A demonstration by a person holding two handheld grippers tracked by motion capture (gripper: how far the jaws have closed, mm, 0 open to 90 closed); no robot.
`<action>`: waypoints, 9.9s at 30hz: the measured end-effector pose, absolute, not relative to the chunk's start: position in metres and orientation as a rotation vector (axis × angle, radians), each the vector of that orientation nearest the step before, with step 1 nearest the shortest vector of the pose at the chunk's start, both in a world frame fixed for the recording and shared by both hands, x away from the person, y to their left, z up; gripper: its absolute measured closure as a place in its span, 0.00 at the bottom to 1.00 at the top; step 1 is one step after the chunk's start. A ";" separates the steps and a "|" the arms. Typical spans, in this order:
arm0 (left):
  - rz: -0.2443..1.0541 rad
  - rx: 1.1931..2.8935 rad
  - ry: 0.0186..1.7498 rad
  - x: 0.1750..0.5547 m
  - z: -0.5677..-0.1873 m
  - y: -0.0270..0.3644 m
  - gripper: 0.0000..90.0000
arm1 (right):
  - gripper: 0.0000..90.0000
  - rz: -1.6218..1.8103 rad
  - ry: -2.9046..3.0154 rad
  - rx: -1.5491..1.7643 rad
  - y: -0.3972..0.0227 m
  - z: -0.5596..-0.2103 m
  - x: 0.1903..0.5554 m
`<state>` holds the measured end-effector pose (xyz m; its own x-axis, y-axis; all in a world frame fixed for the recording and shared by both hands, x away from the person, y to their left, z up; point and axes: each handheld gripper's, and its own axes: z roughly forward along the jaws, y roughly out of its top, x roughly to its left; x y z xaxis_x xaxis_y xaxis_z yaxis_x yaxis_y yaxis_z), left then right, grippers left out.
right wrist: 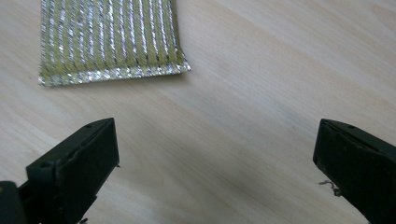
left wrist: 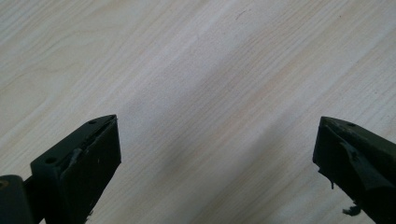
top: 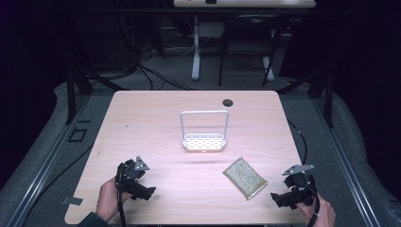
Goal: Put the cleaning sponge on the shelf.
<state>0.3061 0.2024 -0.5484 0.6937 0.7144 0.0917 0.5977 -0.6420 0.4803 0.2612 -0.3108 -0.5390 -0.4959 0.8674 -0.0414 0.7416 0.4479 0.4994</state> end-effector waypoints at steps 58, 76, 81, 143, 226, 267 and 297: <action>0.390 2.467 1.031 0.305 -0.547 0.206 0.02 | 0.00 0.574 2.586 1.285 -0.227 -0.547 0.297; 0.382 2.470 1.036 0.305 -0.548 0.207 0.02 | 0.18 0.466 2.616 1.236 -0.218 -0.556 0.296; 0.380 2.477 1.034 0.305 -0.548 0.206 0.02 | 0.32 0.474 2.622 1.241 -0.220 -0.554 0.295; 0.387 2.462 1.038 0.303 -0.547 0.206 0.03 | 0.54 0.621 2.541 0.941 -0.156 -0.511 0.321; 0.376 2.483 1.014 0.302 -0.549 0.204 0.03 | 0.50 0.504 2.416 1.094 -0.069 -0.538 0.418; 0.380 2.490 1.004 0.301 -0.548 0.202 0.03 | 0.15 0.627 2.475 1.079 -0.066 -0.531 0.418; 0.375 2.496 1.002 0.300 -0.548 0.201 0.03 | 0.03 0.840 2.507 0.963 -0.110 -0.476 0.368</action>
